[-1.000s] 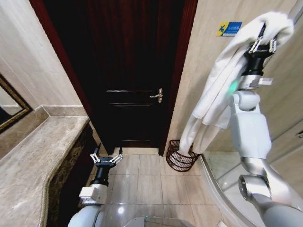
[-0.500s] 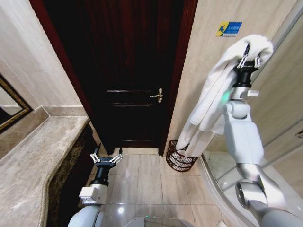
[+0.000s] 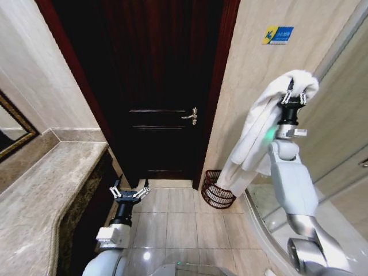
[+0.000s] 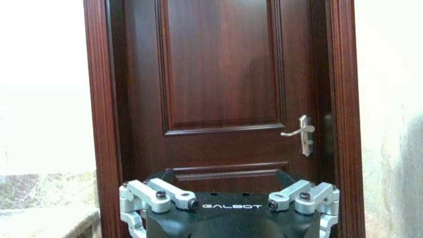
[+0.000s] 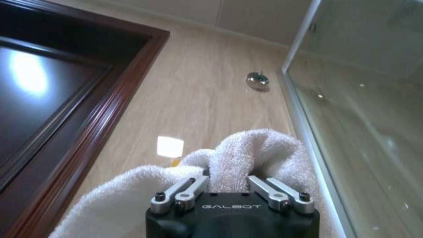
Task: Discard the used towel into the hamper.
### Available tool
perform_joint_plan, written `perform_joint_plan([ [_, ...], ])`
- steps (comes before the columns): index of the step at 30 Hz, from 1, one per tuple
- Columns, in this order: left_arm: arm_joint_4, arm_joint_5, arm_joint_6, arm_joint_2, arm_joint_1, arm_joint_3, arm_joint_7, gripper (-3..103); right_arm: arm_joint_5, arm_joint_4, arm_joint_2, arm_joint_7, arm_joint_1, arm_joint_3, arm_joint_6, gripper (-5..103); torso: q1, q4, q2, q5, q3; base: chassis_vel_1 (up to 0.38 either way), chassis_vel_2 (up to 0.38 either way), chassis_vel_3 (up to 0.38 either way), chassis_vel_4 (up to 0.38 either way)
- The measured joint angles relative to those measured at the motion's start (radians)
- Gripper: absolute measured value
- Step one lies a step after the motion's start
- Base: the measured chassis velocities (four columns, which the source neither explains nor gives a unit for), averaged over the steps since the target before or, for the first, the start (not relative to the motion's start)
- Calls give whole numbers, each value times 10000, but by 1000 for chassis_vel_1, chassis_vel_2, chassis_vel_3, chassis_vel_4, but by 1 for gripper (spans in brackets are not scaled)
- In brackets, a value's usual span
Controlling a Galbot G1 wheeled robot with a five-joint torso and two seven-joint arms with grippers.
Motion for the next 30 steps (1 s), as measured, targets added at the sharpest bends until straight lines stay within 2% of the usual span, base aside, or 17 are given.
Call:
perform_joint_plan([
  [17,0,0,0,1,0,0,0,100,-245,678,68,194,-546,151,-150,13,-4,0,2,-2,-2,-6,9,10,-9],
  [27,0,0,0,0,-2,0,0,100,-99,1015,10,145,-972,200,-148,13,13,5,-4,3,5,-138,133,122,-122],
  [30,0,0,0,0,-2,1,0,100,-103,1047,7,146,-1010,218,-95,13,11,-1,-4,2,4,-79,59,8,-10],
])
